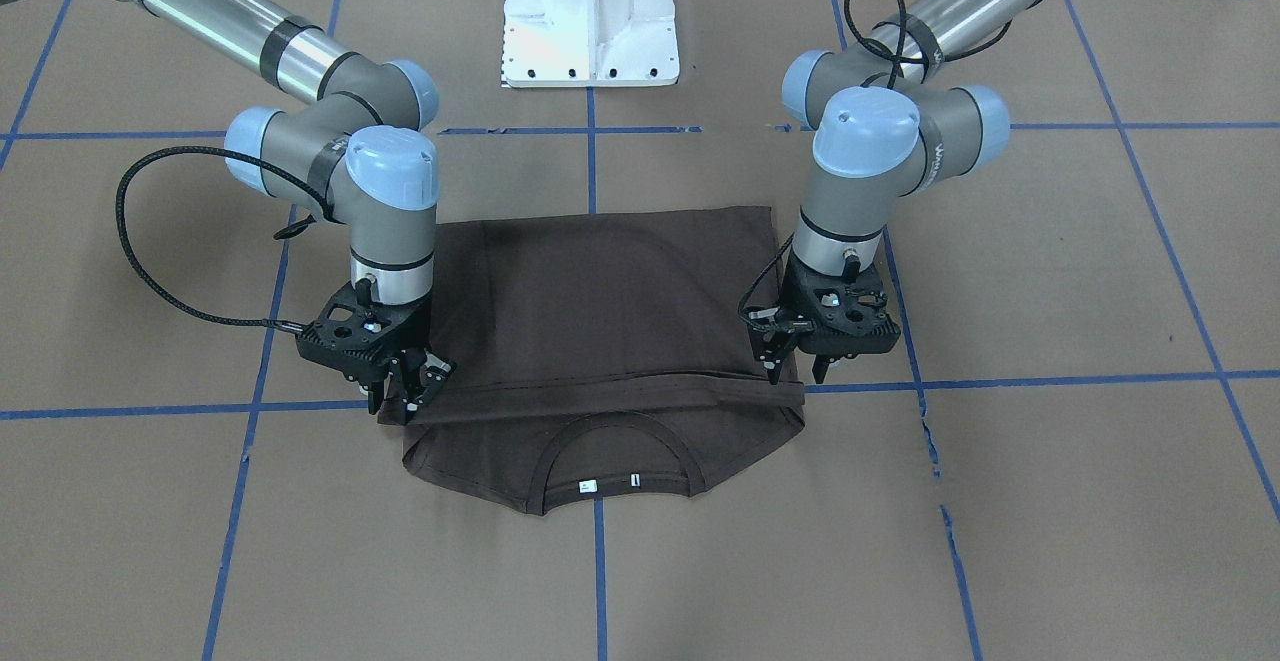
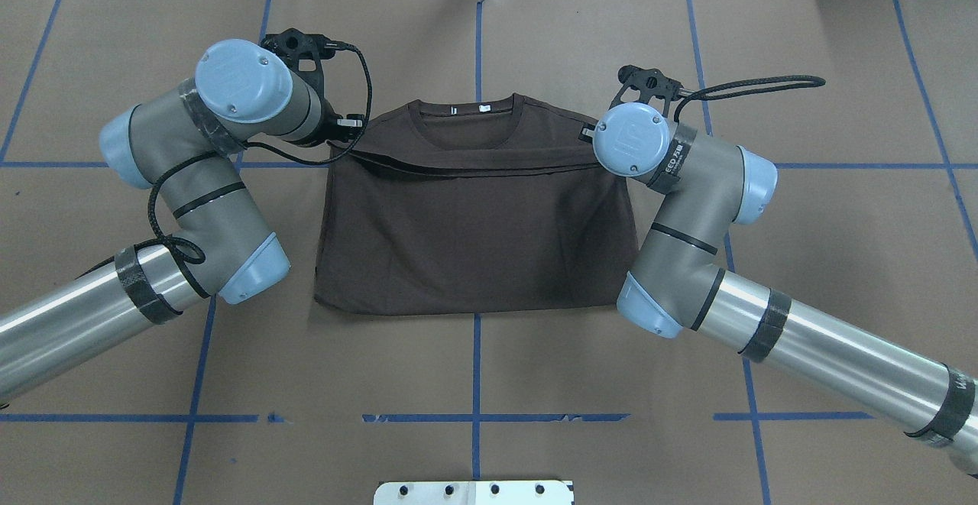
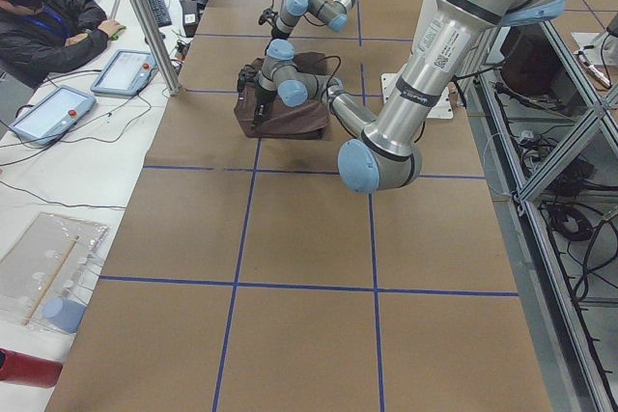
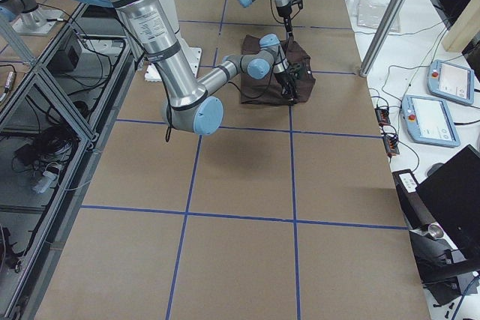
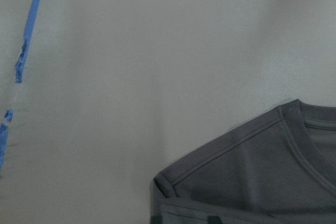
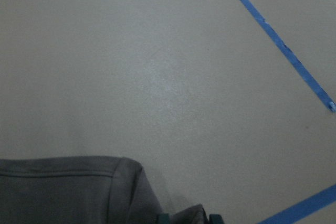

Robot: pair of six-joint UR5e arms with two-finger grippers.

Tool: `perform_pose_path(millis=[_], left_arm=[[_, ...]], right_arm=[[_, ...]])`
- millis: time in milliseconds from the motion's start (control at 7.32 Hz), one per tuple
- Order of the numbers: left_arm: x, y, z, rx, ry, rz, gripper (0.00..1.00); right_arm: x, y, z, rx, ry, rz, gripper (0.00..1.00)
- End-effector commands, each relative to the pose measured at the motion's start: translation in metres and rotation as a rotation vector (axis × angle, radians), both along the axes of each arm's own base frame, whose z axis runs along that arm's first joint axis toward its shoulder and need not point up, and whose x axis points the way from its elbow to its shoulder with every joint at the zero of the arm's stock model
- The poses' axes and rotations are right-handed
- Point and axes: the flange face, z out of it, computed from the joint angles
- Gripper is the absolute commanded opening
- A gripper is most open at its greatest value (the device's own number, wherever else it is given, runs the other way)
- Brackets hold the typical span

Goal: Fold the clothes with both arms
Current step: 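Lay the folded hem near the collar and open both grippers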

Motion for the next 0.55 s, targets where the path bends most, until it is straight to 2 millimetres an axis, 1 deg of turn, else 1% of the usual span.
perform_pose_path(millis=[0,137,273,410], left_arm=[[-0.018,0.063,0.001,0.036,0.049,0.057,1.0],[-0.016,0.096,0.012,0.024,0.053,0.09,1.0],[-0.015,0.117,0.025,0.016,0.044,0.119,1.0],[0.001,0.147,0.038,-0.03,0.046,0.14,1.0]], right_arm=[[0.019,0.005,-0.016,0.072,-0.013,-0.144,1.0],[0.042,0.019,-0.018,0.077,-0.047,-0.193,1.0],[0.064,0.035,-0.029,0.094,-0.091,-0.233,1.0],[0.076,0.046,-0.041,0.101,-0.121,-0.251,1.0]])
